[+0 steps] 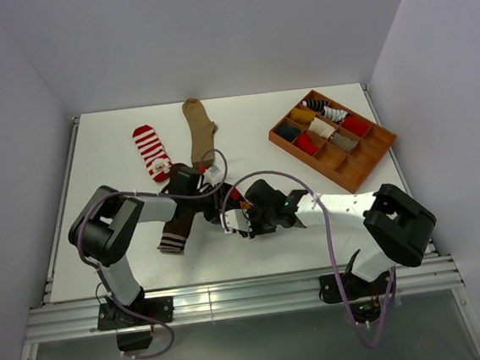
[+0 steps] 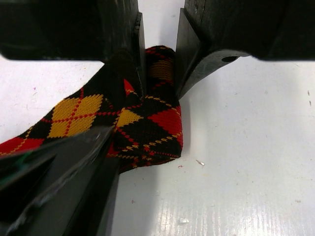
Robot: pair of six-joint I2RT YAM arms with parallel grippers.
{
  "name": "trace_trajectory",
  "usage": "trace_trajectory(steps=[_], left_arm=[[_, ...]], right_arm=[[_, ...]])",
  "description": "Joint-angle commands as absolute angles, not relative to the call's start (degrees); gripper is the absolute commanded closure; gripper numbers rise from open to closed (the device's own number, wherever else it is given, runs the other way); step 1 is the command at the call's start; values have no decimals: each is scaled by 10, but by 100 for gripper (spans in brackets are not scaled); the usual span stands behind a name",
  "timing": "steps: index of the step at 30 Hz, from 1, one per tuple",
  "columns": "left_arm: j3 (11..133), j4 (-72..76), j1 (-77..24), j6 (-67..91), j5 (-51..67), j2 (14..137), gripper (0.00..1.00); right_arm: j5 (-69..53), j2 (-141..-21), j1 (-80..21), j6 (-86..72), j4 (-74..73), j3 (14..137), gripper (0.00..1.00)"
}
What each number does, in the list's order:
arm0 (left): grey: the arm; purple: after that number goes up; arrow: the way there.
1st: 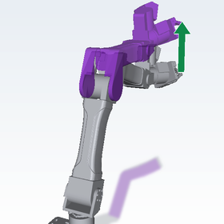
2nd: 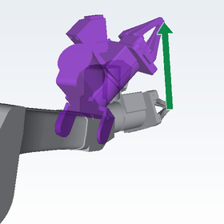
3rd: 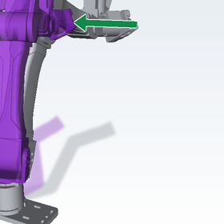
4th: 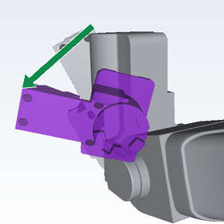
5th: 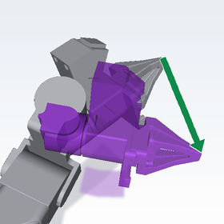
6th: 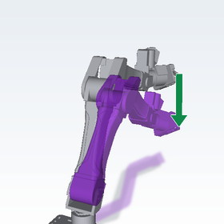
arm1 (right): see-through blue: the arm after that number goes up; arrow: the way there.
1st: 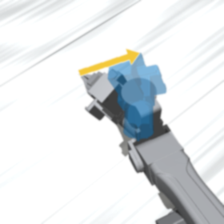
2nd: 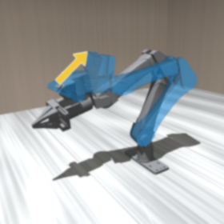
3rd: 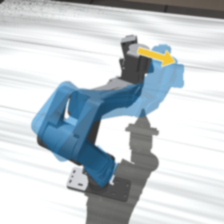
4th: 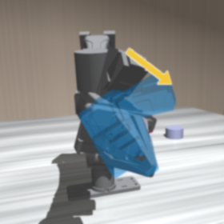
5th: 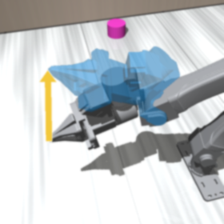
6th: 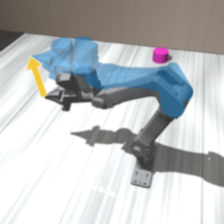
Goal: Roll the socks
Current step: Roll the sock at the center of the board.
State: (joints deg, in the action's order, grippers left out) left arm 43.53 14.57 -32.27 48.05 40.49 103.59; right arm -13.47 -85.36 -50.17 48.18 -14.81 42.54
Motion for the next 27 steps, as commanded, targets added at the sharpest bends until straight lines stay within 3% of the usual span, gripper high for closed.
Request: trace_trajectory(steps=[1,11,19,27], left_arm=[[427,137,-308,463,372,1012,61],[494,130,-299,471,365,1034,62],[577,63,-298,466,348,1124,68],[613,28,-299,449,359,1177,69]], right_arm=[[-139,-861,-493,458,-219,413,73],[-129,-864,-490,451,-221,415,72],[-120,-870,-489,450,-232,426,73],[-138,-906,-488,498,-342,503,72]])
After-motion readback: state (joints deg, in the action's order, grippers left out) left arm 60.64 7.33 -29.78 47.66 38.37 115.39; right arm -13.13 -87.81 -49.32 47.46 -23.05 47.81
